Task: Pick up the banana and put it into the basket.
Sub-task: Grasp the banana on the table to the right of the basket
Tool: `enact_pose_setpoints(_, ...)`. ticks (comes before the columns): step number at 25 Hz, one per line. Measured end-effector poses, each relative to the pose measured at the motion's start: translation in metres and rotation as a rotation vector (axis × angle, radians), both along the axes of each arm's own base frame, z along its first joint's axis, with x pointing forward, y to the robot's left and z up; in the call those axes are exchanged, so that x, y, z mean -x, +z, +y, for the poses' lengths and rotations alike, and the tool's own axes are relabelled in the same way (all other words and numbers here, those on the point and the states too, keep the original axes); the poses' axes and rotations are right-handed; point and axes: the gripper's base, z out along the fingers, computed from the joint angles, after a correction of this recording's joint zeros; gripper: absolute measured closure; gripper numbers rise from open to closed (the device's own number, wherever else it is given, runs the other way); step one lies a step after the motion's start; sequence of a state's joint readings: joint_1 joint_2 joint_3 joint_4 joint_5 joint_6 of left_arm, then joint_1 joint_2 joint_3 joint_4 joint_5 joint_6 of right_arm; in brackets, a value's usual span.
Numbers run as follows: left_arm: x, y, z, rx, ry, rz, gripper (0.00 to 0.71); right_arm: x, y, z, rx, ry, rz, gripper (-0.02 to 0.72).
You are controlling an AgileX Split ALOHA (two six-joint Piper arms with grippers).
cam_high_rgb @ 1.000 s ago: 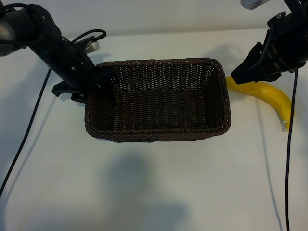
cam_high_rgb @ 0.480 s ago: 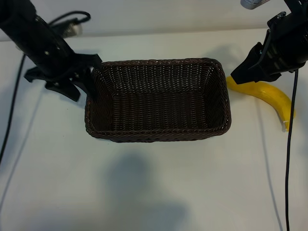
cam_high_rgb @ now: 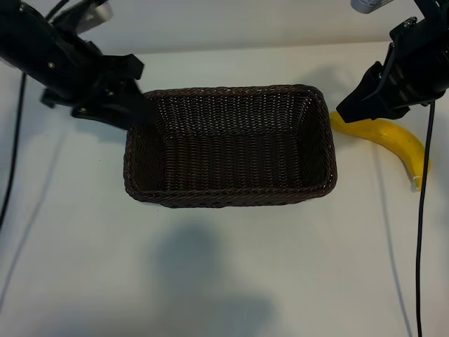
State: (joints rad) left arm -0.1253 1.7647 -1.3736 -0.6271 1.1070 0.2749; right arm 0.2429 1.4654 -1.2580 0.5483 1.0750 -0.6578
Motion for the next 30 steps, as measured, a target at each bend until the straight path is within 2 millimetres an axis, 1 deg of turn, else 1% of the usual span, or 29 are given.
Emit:
enact_pose_setpoints(2, 0.003, -0.003, -0.005, 0.07, -0.032, -0.015, 0.246, 0.0, 0.0, 0.0, 0.0, 0.001, 0.002, 0.268)
enact_pose_setpoints(5, 0.005, -0.008, -0.005, 0.09, -0.066, -0.028, 0.246, 0.002, -0.002, -0.002, 0.031, 0.024, 0.015, 0.268)
enact_pose_setpoints(8, 0.002, -0.009, 0.006, 0.09, -0.049, -0.037, 0.246, 0.005, -0.005, -0.008, 0.117, 0.039, 0.026, 0.268)
enact_pose_setpoints(11, 0.0, -0.009, 0.018, 0.086, -0.019, -0.042, 0.246, 0.005, -0.007, -0.016, 0.203, 0.005, 0.034, 0.265)
enact_pose_setpoints(13, -0.001, -0.008, 0.022, 0.086, -0.006, -0.044, 0.246, 0.003, -0.009, -0.022, 0.265, -0.027, 0.034, 0.249)
enact_pose_setpoints(15, -0.001, -0.008, 0.025, 0.084, -0.004, -0.047, 0.246, 0.002, -0.011, -0.028, 0.332, -0.049, 0.022, 0.228)
enact_pose_setpoints(17, -0.001, -0.008, 0.025, 0.084, -0.008, -0.05, 0.246, 0.0, -0.011, -0.031, 0.362, -0.061, 0.002, 0.208)
enact_pose_setpoints(22, -0.002, -0.007, 0.023, 0.105, -0.01, -0.059, 0.246, -0.009, -0.009, -0.031, 0.356, -0.088, -0.099, 0.196)
enact_pose_setpoints(24, -0.002, -0.007, 0.023, 0.107, -0.012, -0.057, 0.246, -0.012, -0.015, -0.032, 0.368, -0.088, -0.122, 0.193)
enact_pose_setpoints(25, -0.001, -0.007, 0.023, 0.108, -0.015, -0.056, 0.246, -0.014, -0.021, -0.032, 0.384, -0.084, -0.118, 0.193)
enact_pose_setpoints(30, -0.001, -0.007, 0.023, 0.108, -0.015, -0.055, 0.245, -0.036, -0.063, -0.032, 0.464, -0.068, -0.039, 0.192)
